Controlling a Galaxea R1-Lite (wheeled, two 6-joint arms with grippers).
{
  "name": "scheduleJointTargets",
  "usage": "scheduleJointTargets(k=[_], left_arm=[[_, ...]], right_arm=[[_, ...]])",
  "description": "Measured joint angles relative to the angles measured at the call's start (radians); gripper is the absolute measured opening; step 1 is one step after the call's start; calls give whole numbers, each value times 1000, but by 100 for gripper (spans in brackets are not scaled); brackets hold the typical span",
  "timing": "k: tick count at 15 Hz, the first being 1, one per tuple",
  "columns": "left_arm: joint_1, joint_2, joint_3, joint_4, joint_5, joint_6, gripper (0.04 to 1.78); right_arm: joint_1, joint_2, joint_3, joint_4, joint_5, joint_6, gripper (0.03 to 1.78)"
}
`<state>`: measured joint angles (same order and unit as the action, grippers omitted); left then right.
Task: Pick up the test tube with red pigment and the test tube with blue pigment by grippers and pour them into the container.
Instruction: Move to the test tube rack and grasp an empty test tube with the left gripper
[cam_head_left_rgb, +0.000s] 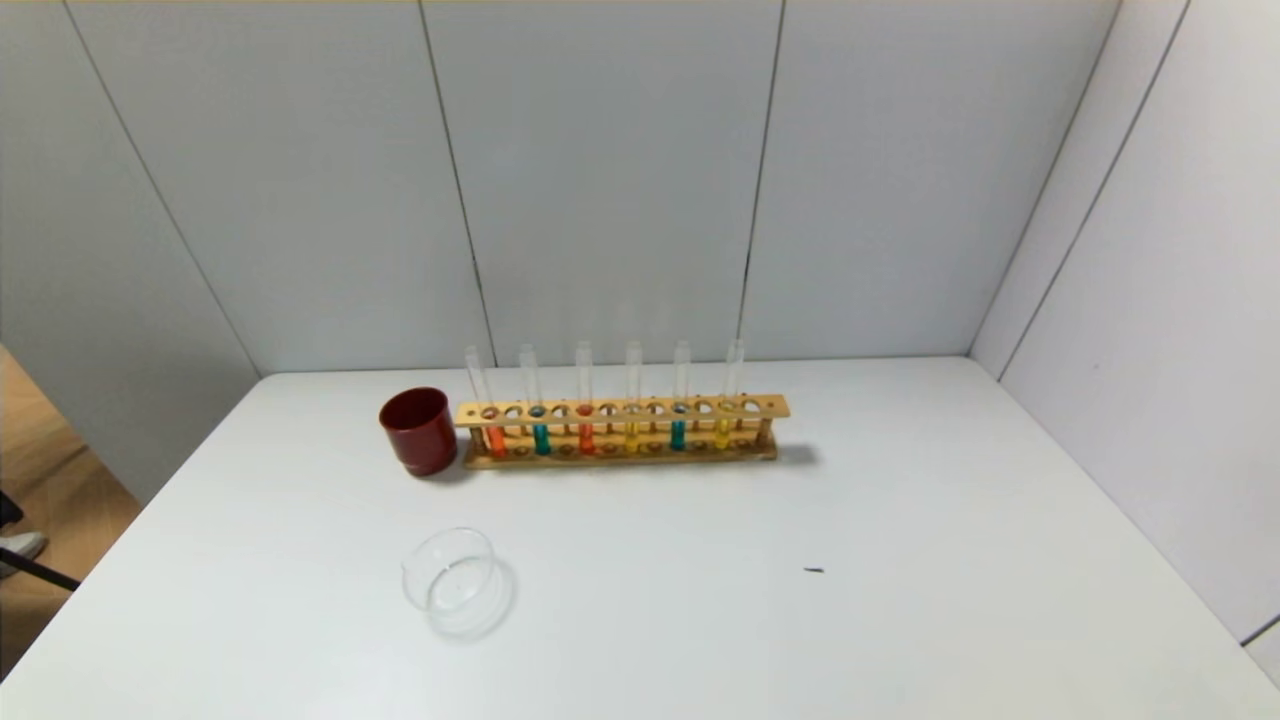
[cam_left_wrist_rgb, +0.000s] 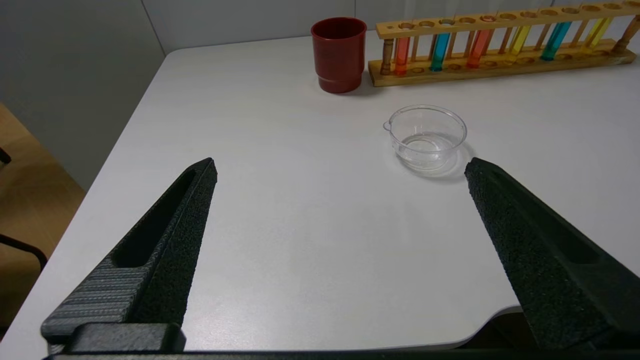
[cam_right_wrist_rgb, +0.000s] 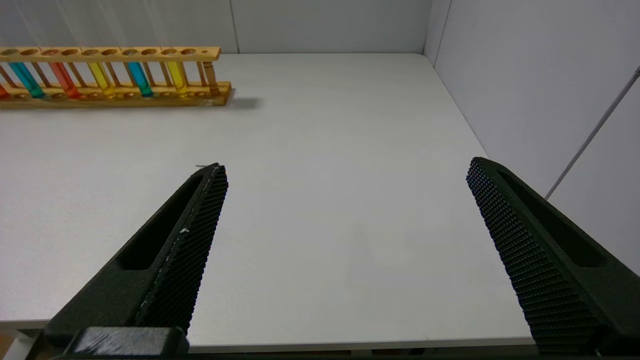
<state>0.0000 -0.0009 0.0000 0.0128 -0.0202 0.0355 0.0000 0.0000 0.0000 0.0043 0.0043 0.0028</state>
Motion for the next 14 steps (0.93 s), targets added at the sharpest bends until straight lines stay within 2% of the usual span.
scheduleJointTargets(k=[10, 12, 14], left_arm=[[0, 0, -10, 3, -12, 32, 175], [0, 3, -75, 36, -58, 40, 175], [0, 25, -196, 126, -115, 41, 175]], right_arm=[[0, 0, 0, 0, 0, 0, 175], [0, 0, 0, 0, 0, 0, 175], [0, 0, 0, 0, 0, 0, 175]])
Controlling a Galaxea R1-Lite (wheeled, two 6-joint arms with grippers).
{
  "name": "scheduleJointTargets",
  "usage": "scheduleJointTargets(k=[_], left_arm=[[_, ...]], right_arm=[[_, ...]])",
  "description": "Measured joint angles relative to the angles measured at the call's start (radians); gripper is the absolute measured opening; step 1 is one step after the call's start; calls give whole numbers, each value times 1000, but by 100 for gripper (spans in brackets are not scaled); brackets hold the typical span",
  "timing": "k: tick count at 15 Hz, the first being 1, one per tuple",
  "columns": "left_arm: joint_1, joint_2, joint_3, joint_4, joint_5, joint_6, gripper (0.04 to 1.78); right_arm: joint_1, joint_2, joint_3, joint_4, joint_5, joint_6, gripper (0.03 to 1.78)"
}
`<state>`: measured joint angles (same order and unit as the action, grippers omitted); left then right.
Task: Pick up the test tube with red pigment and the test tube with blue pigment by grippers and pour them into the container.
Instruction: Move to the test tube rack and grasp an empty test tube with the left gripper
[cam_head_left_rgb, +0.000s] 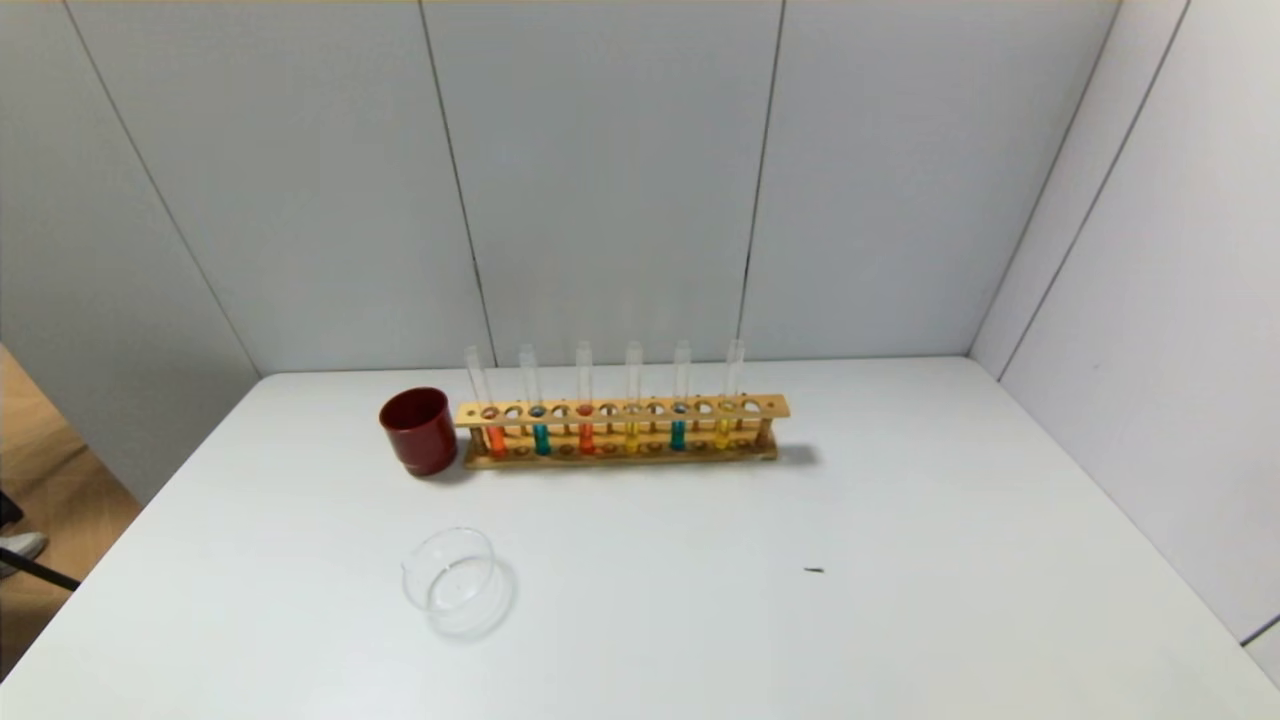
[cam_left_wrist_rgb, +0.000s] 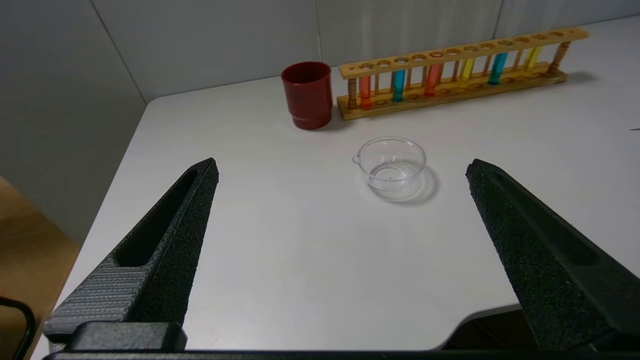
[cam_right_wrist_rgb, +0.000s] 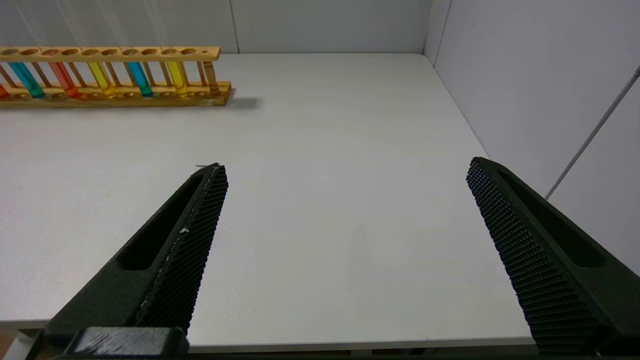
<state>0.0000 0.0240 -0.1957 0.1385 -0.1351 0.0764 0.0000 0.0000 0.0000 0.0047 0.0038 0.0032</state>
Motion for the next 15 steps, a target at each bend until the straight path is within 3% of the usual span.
scheduleJointTargets(k=[4, 8, 15], left_arm=[[-1, 183, -235, 80, -39, 1, 175], [-2, 503, -449, 57, -63, 3, 175], [-27, 1115, -663, -224, -114, 1, 175]], right_arm=[[0, 0, 0, 0, 0, 0, 175], [0, 0, 0, 0, 0, 0, 175], [0, 0, 0, 0, 0, 0, 175]])
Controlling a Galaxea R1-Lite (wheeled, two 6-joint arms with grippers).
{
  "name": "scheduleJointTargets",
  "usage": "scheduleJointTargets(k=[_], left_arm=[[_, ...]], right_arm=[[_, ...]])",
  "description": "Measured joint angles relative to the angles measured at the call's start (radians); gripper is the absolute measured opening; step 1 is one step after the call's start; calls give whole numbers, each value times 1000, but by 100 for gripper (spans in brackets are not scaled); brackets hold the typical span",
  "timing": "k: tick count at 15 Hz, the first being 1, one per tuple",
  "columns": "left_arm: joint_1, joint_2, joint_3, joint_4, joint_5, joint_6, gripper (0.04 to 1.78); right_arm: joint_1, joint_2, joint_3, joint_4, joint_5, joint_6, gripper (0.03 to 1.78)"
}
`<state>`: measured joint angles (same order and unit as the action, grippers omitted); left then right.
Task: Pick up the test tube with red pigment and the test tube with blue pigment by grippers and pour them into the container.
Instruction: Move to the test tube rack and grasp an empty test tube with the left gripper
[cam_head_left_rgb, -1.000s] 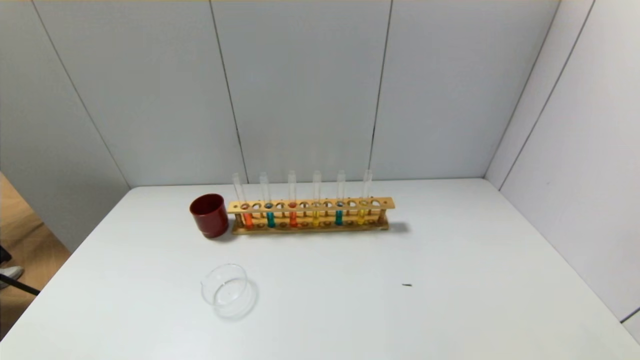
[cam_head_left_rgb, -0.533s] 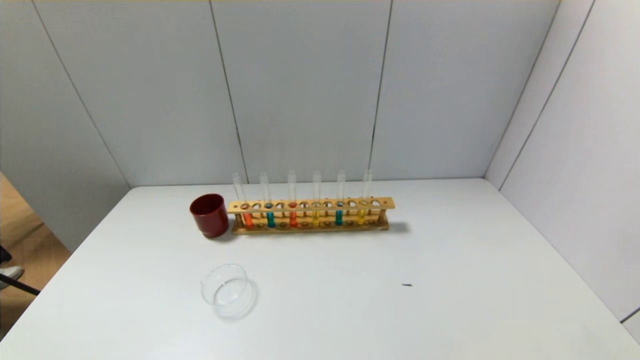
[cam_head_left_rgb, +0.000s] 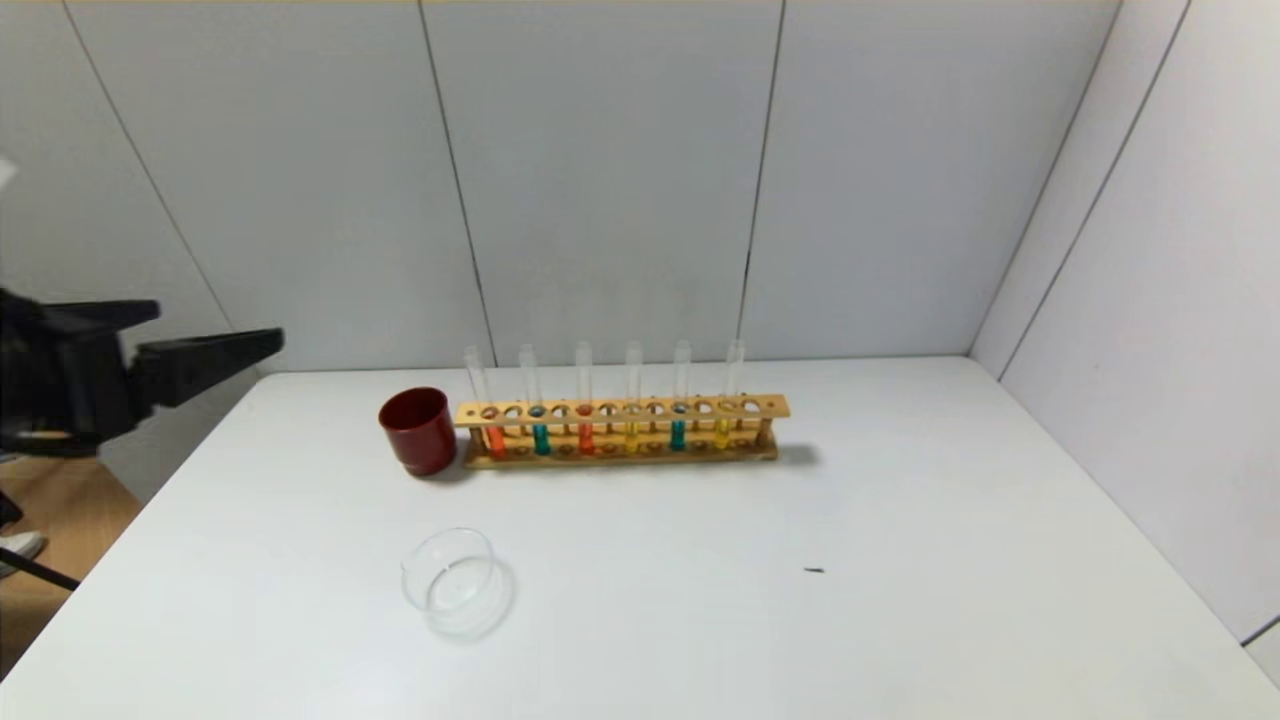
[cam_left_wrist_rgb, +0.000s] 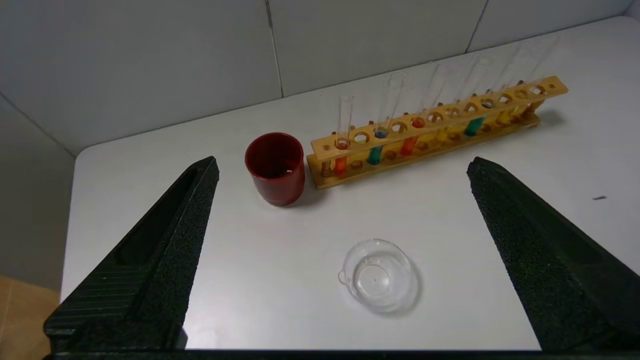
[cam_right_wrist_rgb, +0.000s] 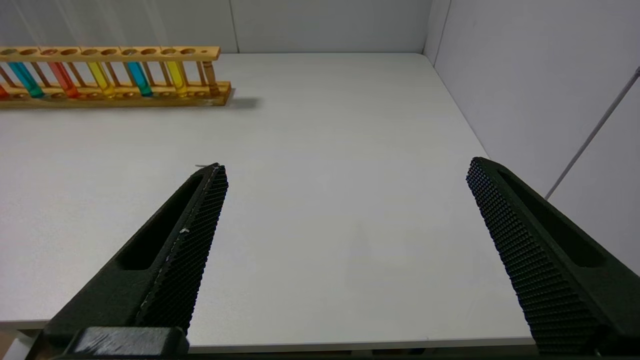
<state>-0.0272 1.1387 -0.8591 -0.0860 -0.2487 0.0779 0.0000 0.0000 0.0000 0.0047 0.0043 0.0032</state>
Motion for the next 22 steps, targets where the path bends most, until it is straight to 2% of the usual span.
scheduleJointTargets(k=[6, 8, 18, 22], left_arm=[[-21, 412, -54, -329, -1, -6, 175], [-27, 505, -66, -399, -1, -12, 175], [-89, 773, -94, -562, -7, -49, 175], [-104, 850, -143, -567, -4, -49, 175]], right_arm=[[0, 0, 0, 0, 0, 0, 175], [0, 0, 0, 0, 0, 0, 175], [0, 0, 0, 0, 0, 0, 175], [0, 0, 0, 0, 0, 0, 175]])
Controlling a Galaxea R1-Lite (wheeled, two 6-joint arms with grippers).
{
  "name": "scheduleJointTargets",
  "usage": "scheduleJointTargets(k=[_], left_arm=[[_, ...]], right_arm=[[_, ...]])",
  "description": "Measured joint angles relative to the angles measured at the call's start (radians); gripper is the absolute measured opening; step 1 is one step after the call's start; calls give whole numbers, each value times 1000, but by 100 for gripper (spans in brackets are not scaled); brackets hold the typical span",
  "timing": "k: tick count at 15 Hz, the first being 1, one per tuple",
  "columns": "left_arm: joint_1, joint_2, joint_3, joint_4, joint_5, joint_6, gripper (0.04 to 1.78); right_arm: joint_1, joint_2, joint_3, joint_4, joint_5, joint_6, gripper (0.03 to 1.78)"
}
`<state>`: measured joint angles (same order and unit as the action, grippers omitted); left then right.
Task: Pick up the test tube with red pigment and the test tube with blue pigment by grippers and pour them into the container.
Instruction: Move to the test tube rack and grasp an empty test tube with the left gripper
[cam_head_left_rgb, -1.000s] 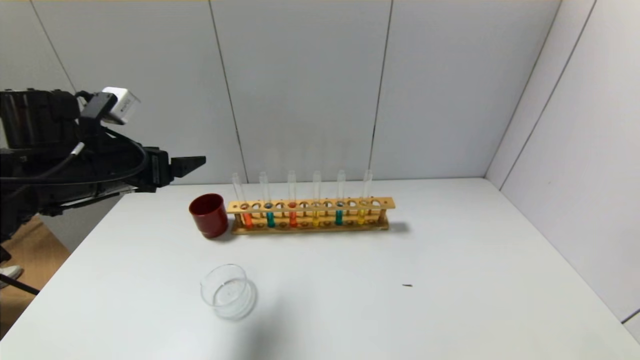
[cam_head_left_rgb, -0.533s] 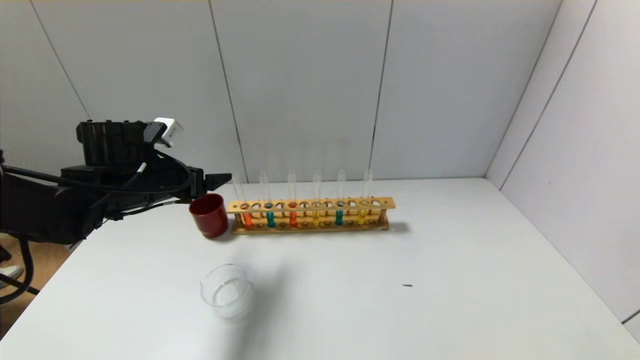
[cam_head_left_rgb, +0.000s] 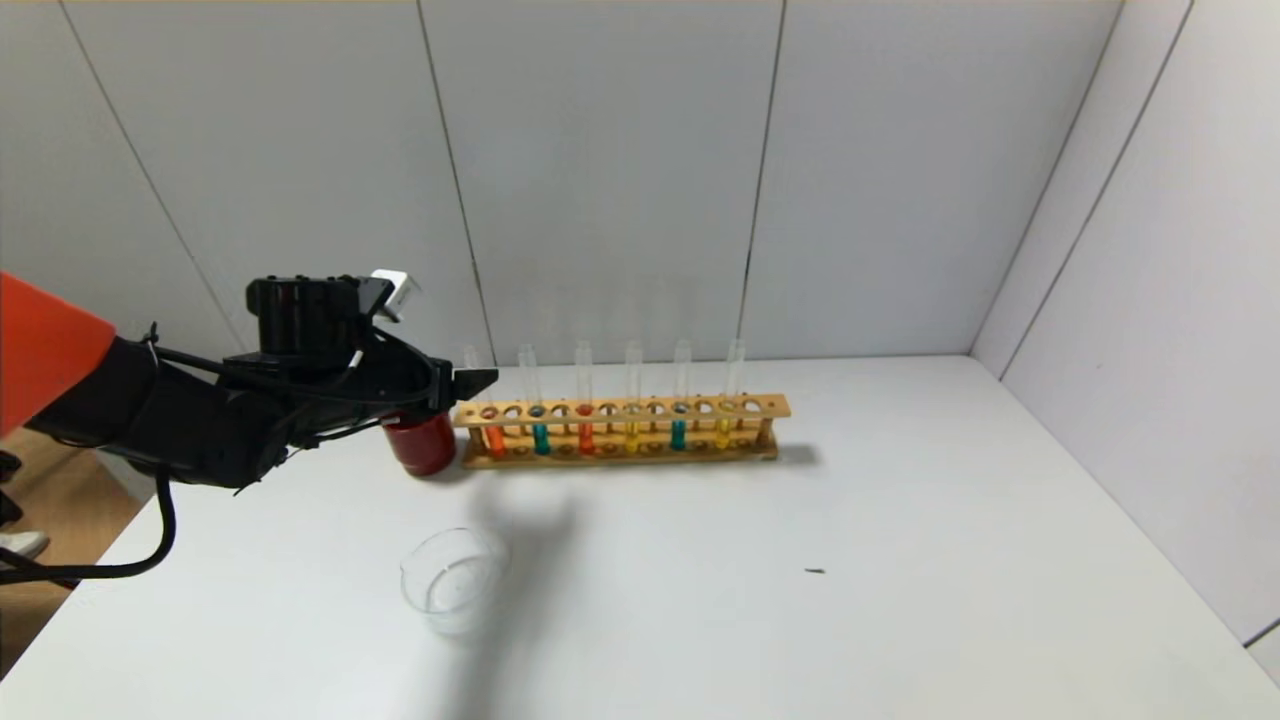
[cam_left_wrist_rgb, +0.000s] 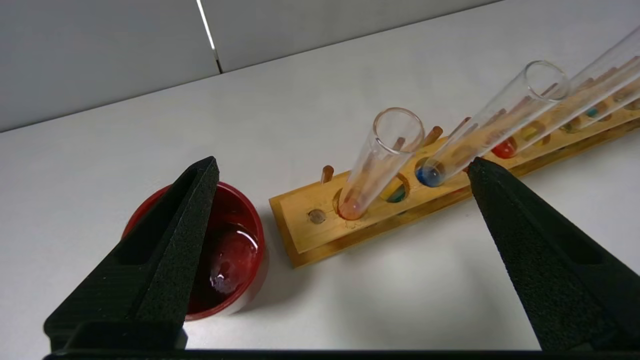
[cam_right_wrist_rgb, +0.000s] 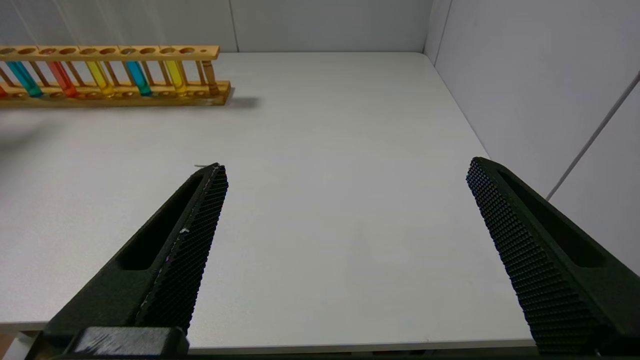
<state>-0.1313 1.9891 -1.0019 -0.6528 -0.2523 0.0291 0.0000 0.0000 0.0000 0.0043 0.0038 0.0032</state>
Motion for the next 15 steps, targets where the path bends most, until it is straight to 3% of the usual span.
scheduleJointTargets(k=[5, 7, 10, 13, 15], left_arm=[[-15, 83, -66, 0, 0, 1, 173], [-18, 103, -81, 1, 0, 1, 163], [-20, 120, -90, 1, 1, 2, 127], [-22, 141, -113, 1, 0, 1, 70], [-36, 155, -126, 1, 0, 1, 41]], right_arm=[[0, 0, 0, 0, 0, 0, 175], [0, 0, 0, 0, 0, 0, 175], [0, 0, 0, 0, 0, 0, 175], [0, 0, 0, 0, 0, 0, 175], [0, 0, 0, 0, 0, 0, 175]])
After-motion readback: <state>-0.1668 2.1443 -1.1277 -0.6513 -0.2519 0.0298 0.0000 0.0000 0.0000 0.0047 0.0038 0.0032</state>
